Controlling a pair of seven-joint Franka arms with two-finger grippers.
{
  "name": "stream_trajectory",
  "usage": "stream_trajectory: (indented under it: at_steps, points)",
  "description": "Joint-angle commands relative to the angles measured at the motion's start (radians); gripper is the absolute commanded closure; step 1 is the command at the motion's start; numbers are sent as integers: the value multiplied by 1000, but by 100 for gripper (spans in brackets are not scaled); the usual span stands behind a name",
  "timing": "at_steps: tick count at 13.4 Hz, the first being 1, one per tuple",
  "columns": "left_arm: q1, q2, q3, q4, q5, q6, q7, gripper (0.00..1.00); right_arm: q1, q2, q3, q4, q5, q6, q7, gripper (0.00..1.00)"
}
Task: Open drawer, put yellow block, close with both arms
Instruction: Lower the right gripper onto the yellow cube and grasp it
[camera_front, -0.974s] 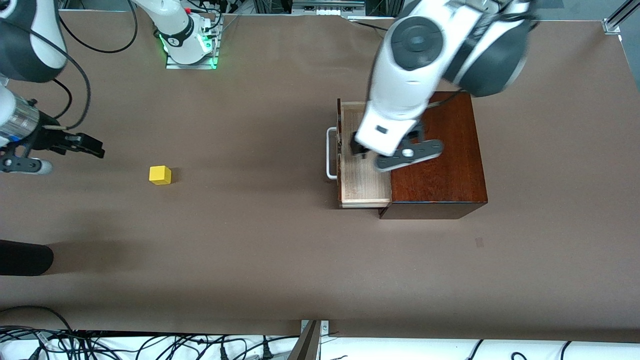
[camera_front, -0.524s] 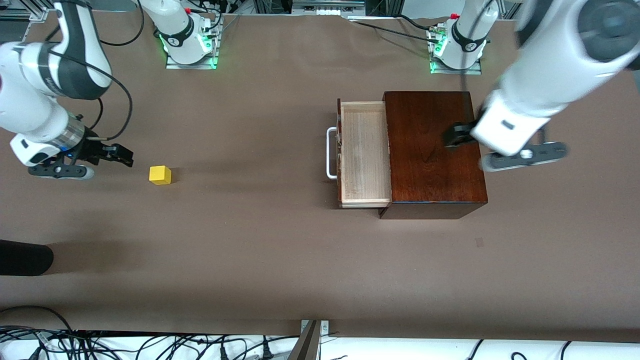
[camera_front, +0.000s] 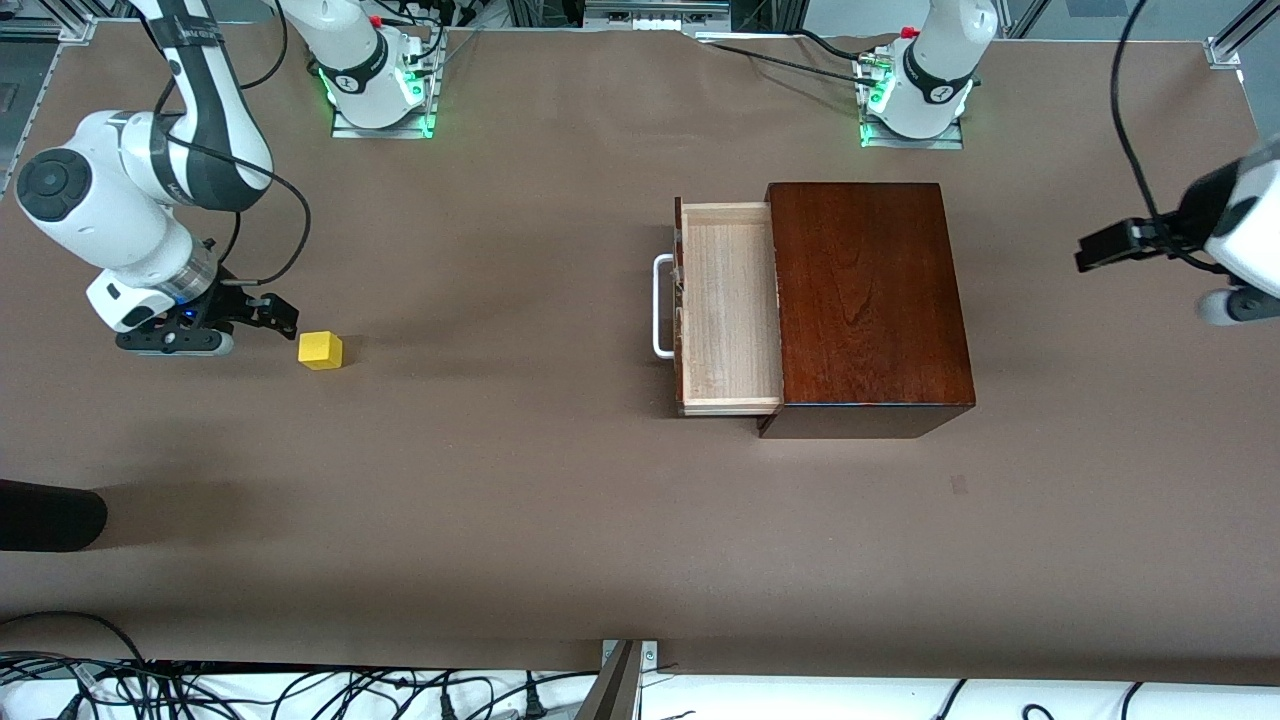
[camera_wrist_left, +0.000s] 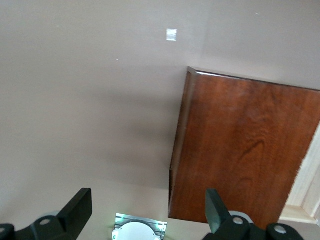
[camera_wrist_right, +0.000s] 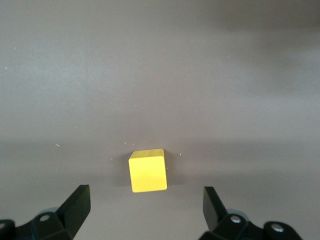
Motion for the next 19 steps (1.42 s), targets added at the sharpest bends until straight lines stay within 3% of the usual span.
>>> stream_trajectory:
  at_steps: [1, 7, 11, 17, 19]
  points:
    - [59, -48, -18, -26, -21, 28, 27, 0, -2, 16, 3, -33, 6, 64, -53, 0]
    - [65, -199, -21, -241, -15, 93, 117, 0, -4, 78, 3, -71, 30, 172, -142, 0]
    - [64, -202, -22, -239, -25, 96, 119, 0, -4, 131, 4, -81, 42, 242, -204, 0]
    - [53, -200, -64, -239, -2, 88, 56, 0, -4, 218, 32, -85, 160, 330, -328, 0]
    - [53, -203, -82, -243, 53, 96, 58, 0, -4, 230, 32, -85, 167, 339, -340, 0]
